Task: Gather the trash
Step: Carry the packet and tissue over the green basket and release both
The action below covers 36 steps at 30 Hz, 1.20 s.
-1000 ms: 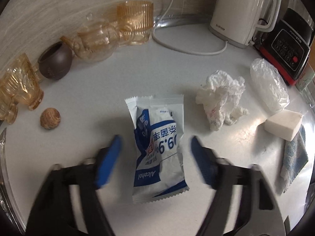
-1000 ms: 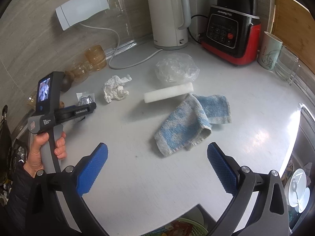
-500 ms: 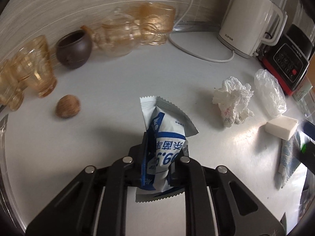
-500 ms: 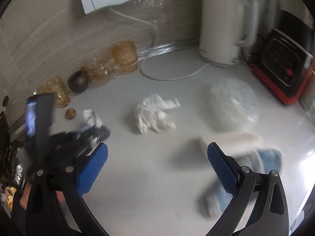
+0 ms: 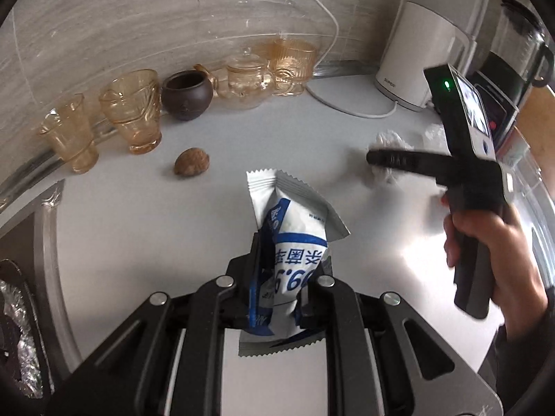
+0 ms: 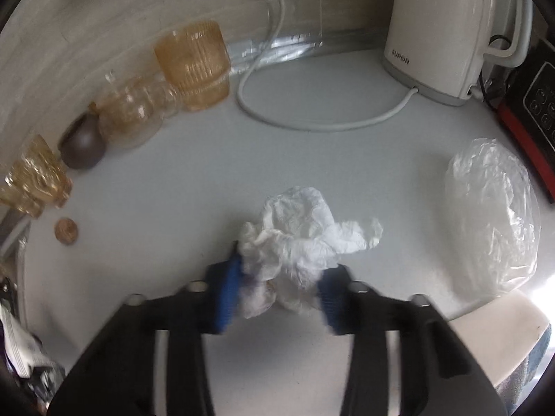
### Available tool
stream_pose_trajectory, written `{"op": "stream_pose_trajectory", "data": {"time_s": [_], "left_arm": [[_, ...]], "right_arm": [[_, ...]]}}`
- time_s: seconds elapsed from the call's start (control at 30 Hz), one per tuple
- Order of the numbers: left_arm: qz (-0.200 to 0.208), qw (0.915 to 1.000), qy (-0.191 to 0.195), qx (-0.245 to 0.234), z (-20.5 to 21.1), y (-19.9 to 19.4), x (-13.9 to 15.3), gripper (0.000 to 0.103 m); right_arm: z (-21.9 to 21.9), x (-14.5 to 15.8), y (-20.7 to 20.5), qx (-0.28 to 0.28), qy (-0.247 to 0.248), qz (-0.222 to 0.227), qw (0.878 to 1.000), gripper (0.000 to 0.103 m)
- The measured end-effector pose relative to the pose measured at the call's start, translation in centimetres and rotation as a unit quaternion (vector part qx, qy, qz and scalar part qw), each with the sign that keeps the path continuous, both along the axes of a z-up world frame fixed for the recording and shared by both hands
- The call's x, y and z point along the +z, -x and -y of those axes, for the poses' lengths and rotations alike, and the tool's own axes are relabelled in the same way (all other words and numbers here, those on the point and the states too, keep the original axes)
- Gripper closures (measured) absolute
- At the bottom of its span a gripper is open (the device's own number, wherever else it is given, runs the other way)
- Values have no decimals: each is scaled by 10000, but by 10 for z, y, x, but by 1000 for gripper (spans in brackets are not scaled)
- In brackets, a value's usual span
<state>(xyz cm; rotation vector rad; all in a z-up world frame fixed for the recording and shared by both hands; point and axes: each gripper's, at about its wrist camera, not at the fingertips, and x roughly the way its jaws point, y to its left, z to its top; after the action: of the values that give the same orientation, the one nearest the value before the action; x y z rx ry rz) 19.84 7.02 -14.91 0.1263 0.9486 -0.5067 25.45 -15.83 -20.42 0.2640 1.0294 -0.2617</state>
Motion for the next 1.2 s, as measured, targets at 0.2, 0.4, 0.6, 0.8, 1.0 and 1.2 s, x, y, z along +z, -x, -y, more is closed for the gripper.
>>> {"op": "stream_pose_trajectory", "data": {"time_s": [0.2, 0.4, 0.6, 0.8, 1.0, 1.2], "left_arm": [[-78, 9998, 59, -157, 2, 31, 12, 89], [-363, 9971, 166, -642, 11, 95, 28, 89], [-684, 9881, 147, -1366, 23, 190, 18, 89], [-907, 9779, -33, -1882, 47, 282, -3, 89], [-1065, 9758, -219, -1898, 65, 340, -24, 89], [-1081, 9791, -265, -1702, 68, 378, -27, 89]], "right_arm": [[-16, 35, 41, 232, 40, 285, 9993, 75], [-33, 70, 144, 254, -95, 484, 9985, 75], [-56, 81, 275, 414, -149, 268, 9987, 74], [-64, 75, 395, 228, -248, -23, 9994, 74], [-64, 73, 475, 84, -355, -45, 9993, 74], [-63, 79, 515, 183, -343, 78, 9992, 73]]}}
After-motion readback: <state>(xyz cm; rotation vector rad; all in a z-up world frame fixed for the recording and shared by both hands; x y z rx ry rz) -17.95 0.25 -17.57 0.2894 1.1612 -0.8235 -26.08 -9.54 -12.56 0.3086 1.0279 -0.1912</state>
